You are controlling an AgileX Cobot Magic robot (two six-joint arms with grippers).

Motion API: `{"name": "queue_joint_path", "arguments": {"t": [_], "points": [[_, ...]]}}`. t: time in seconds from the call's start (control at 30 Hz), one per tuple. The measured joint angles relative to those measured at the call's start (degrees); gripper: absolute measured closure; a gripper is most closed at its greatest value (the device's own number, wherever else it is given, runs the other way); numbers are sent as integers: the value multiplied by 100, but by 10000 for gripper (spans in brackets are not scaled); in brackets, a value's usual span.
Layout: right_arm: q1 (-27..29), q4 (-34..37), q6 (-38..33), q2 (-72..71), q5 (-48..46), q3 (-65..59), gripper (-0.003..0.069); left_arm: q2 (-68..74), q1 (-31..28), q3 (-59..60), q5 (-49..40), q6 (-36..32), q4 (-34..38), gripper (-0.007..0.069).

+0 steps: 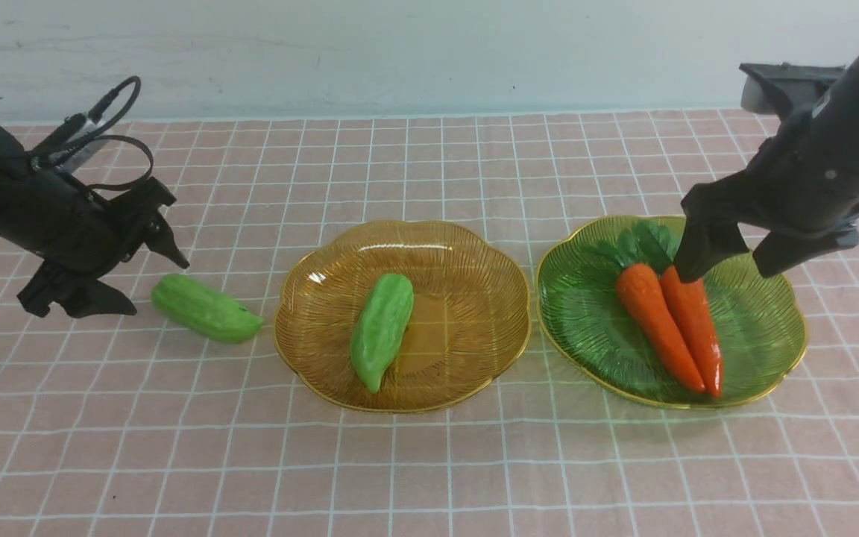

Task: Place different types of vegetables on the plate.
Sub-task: 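Put the green cucumber next to the left plate into that plate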

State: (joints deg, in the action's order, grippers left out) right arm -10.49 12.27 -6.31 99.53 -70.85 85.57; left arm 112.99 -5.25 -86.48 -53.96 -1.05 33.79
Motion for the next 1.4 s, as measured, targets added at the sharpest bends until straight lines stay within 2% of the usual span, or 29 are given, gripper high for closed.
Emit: {"name": "queue_joint_path", "arguments": {"t": [0.13,0.27,0.43,0.57,0.6,0.8,0.93,1.1,1.27,1.3,1.4], "points": [[0,23,-4,0,0,0,83,-91,290,-482,-598,-221,-470,324],[0,161,-6,0,0,0,152,-16,793,-660,-854,-255,-1162,324],[0,148,-25,0,0,0,383,329,1872,-732,-520,-63,-2497,320],[0,-20,-25,-237,-6,-18,606,457,2332,-732,-65,201,-3142,277],[0,-32,-25,-407,-6,-18,638,483,2405,-732,15,283,-3239,260],[0,-114,-20,-1910,-46,-307,675,532,2493,-833,-16,527,-3379,132],[0,-319,-15,-2929,-83,-881,675,532,2493,-1248,-438,608,-3379,120],[0,-618,64,-4954,5,-2153,675,532,2493,-2074,-1145,610,-3379,120],[0,-519,16,-6665,2555,-3995,675,532,2493,-2375,-1294,640,-3379,120],[0,-443,-51,-6887,3414,-4523,675,532,2493,-2375,-1331,667,-3379,120],[0,-347,-154,-7183,4980,-5368,675,532,2493,-2375,-1440,754,-3379,120]]}}
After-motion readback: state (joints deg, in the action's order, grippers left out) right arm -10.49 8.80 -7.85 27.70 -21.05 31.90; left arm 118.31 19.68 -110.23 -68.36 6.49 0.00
